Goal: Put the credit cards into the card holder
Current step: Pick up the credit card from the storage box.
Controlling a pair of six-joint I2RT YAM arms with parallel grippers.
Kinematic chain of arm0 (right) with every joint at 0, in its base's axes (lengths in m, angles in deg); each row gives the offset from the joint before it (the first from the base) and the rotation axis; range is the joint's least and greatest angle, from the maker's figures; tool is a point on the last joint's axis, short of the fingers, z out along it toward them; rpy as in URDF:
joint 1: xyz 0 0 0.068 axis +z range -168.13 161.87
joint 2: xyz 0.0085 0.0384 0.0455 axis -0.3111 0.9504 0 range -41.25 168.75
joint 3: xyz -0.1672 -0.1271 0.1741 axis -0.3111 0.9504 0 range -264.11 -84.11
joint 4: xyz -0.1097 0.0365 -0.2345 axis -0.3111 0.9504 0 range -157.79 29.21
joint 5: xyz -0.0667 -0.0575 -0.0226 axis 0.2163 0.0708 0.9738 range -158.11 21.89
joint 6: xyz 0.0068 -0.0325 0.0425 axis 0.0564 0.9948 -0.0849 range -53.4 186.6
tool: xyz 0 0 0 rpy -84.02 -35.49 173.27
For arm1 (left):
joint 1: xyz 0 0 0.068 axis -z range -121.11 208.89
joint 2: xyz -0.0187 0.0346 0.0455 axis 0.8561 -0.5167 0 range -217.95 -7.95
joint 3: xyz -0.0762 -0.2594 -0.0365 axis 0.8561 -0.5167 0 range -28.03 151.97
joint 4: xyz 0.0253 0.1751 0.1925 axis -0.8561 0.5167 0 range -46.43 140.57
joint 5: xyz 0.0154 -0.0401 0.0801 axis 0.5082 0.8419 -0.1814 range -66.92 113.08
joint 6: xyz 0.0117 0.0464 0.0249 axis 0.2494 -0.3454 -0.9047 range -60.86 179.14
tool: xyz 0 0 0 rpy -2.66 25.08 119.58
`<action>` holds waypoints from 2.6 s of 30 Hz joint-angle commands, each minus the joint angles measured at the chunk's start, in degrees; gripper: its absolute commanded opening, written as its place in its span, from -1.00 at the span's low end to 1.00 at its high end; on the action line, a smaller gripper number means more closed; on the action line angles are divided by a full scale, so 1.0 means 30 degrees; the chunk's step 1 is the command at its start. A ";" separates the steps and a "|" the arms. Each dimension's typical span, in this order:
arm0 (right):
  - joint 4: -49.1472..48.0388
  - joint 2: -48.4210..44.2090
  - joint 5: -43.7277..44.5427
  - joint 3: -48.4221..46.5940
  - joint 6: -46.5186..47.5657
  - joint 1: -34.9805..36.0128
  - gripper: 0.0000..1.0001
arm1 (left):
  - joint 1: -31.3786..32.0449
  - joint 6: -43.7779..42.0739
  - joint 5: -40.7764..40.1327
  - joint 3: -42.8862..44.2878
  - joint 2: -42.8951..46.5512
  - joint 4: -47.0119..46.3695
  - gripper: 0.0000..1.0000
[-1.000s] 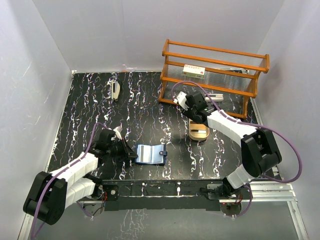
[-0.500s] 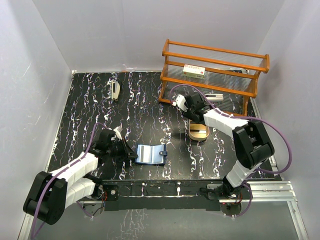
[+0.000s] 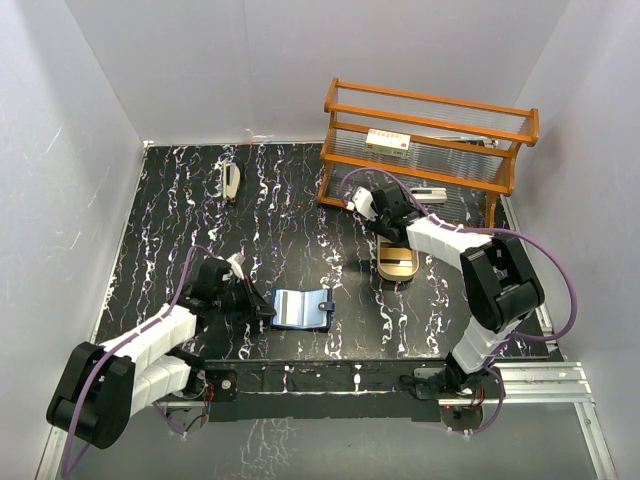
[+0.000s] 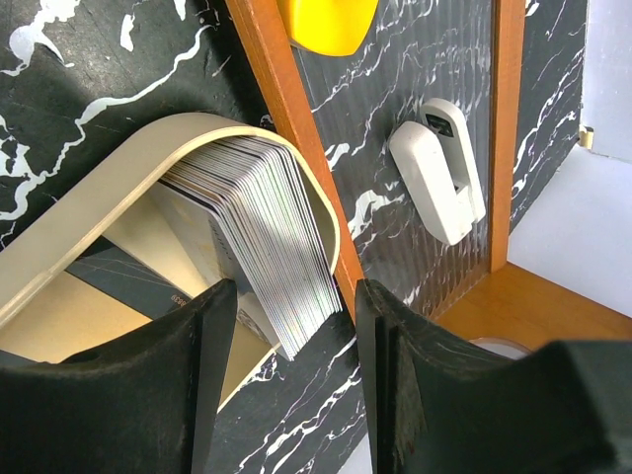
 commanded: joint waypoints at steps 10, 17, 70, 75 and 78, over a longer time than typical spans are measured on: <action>-0.1356 -0.0182 0.0212 -0.0452 0.0584 -0.0395 -0.21 | 0.0028 -0.0248 0.0320 0.0462 -0.0032 0.0206 -1.00; -0.1400 -0.0690 -0.0001 -0.0390 0.0630 -0.0451 -0.39 | 0.0029 -0.0054 0.0350 0.0215 0.0092 0.0025 -1.00; 0.2452 -0.7483 -0.3936 -0.2226 -0.8927 0.4188 -1.00 | 0.0028 0.0536 -0.1209 0.1465 0.1704 0.2254 -0.16; 0.1805 -0.8341 -0.4821 -0.2187 -1.2379 0.6128 -1.00 | 0.0030 0.0627 -0.1759 0.2452 0.2589 0.3631 -0.02; 0.0876 -0.8946 -0.5326 -0.1653 -1.5993 0.6817 -1.00 | 0.0028 0.0642 -0.2006 0.3346 0.3067 0.4460 0.03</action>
